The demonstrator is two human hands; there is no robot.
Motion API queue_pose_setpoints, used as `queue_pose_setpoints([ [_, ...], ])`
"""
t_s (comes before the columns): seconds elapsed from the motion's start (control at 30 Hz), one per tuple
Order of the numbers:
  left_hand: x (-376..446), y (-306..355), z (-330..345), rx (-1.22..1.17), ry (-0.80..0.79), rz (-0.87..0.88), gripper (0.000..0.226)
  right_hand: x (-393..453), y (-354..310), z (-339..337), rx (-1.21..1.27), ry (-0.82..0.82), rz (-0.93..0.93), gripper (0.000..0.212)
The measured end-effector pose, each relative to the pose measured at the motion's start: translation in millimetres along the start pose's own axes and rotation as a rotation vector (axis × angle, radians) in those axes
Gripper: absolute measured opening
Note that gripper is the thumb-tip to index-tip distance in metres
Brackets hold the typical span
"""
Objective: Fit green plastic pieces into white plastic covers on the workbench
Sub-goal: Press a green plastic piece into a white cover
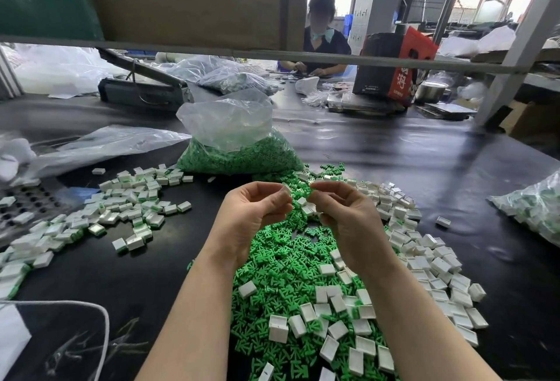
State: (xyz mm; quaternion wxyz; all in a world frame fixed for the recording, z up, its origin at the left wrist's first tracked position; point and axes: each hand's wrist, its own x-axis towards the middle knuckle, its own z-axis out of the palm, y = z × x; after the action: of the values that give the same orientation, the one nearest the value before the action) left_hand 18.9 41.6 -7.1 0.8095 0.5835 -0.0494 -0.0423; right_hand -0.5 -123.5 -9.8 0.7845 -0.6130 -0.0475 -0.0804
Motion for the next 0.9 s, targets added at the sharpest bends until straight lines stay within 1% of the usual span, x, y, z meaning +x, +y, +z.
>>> queue_pose_setpoints([
  [0.23,-1.0,-0.4,2.0,0.010,-0.030,0.012,0.029,0.7,0.4,3.0,0.062,-0.039,0.019,0.013],
  [0.4,-2.1,0.9,3.5,0.009,-0.037,0.014,0.031,0.7,-0.2,-0.4,0.079,-0.066,-0.004,0.021],
  [0.5,-2.1,0.8,3.8,0.015,-0.041,0.010,0.026,1.6,0.7,-1.5,0.038,-0.077,-0.023,0.023],
  [0.67,-2.8,1.1,3.7,0.013,-0.039,0.009,0.023,2.9,3.2,-0.1,-0.111,-0.020,-0.116,0.011],
  [0.77,-3.0,1.8,3.2,0.018,-0.042,0.018,0.026,4.3,4.9,0.1,-0.162,-0.012,-0.168,0.010],
  [0.9,-3.4,1.7,2.3,0.029,-0.040,0.027,0.035,4.8,6.3,-1.1,-0.211,-0.006,-0.197,0.010],
])
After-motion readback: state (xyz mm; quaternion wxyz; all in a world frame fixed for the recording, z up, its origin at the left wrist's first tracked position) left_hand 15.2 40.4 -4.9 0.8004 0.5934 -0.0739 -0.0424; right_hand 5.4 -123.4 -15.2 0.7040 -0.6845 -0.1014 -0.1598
